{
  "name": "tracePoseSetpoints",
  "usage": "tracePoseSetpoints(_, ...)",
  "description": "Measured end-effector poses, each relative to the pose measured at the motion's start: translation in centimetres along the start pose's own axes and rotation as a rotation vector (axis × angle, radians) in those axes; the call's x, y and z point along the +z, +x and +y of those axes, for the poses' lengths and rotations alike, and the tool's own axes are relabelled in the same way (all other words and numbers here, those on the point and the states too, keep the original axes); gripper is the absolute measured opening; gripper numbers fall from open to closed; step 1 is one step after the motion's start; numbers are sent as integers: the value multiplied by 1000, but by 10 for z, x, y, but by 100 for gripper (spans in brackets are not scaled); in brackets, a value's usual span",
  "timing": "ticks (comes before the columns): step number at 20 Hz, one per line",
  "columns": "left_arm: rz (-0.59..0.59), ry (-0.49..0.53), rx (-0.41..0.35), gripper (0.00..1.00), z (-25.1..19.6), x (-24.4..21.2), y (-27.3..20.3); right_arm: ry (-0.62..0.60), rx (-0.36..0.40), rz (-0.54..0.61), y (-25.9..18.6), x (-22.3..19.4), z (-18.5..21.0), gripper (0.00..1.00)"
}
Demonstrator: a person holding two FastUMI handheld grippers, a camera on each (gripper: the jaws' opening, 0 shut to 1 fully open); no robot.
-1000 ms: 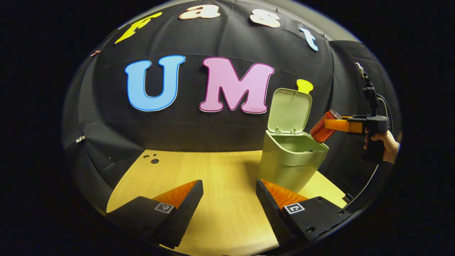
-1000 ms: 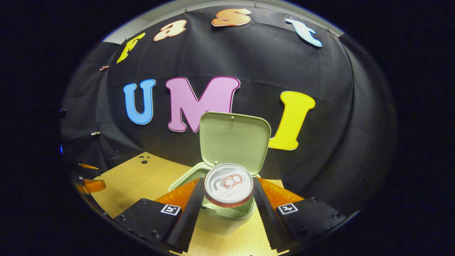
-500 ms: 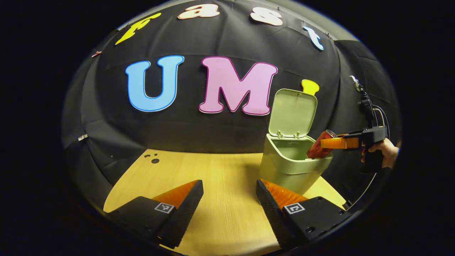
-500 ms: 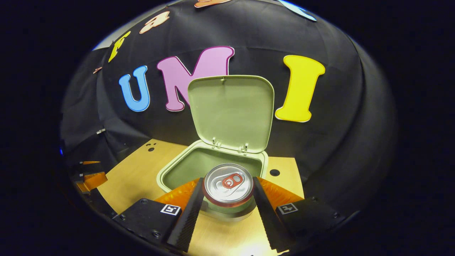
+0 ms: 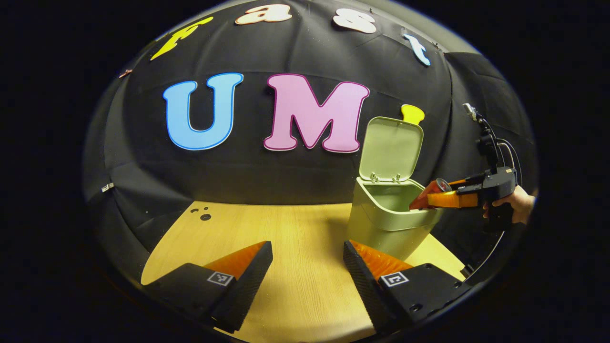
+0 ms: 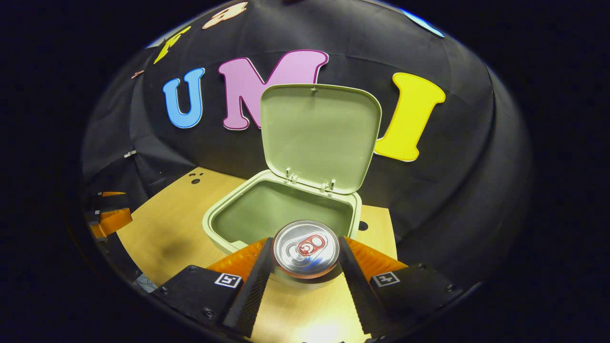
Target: Press the lid of the desktop garbage bin to open it, pick up the crumpled paper on the desktop and throw it into the bin, then pick up the pop can on the desktop and drop it into the bin, and finally close the garbage bin lid.
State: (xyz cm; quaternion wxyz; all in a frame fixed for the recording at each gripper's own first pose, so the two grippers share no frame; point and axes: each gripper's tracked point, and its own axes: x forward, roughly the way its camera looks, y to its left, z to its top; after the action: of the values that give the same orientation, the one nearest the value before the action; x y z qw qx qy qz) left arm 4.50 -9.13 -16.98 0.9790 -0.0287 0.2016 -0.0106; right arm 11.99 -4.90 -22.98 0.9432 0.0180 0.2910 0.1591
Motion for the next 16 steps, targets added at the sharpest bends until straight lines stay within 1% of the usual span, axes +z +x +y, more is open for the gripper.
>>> tracePoseSetpoints(10, 2, 0, 9, 96, 13, 1, 1, 33, -19, -5, 0, 2, -4, 84)
tracePoseSetpoints(16, 1, -7, 9, 96, 13, 1, 2, 34, -21, -15, 4, 5, -6, 84)
